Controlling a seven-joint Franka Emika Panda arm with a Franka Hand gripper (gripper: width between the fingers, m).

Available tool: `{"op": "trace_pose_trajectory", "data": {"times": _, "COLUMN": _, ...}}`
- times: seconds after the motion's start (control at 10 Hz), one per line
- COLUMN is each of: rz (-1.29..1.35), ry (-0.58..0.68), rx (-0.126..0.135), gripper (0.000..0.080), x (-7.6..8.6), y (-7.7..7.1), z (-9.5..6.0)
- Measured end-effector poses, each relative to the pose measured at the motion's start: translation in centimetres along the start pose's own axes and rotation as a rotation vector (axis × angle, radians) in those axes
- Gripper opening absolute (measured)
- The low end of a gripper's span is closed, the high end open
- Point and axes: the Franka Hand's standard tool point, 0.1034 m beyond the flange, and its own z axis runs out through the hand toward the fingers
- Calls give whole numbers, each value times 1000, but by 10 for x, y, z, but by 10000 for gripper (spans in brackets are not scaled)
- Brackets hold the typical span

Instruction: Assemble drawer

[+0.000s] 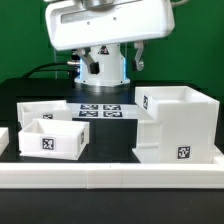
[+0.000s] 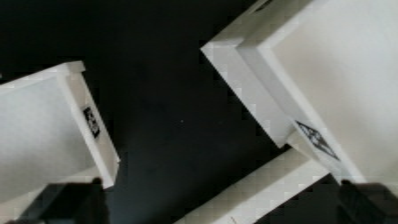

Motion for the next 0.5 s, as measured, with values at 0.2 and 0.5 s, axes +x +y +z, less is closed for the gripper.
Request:
{"op": "trace_pose_trajectory", "data": {"times": 0.2, "rz": -6, "ry": 0, "rx": -3, "gripper": 648, "x": -1, "y": -1, "z": 0}}
{"op": "trace_pose_trajectory", "data": {"times": 0.5, "rz": -211, "ry": -21, "rx": -126, "gripper": 649, "x": 2, "y": 25, "z": 11}}
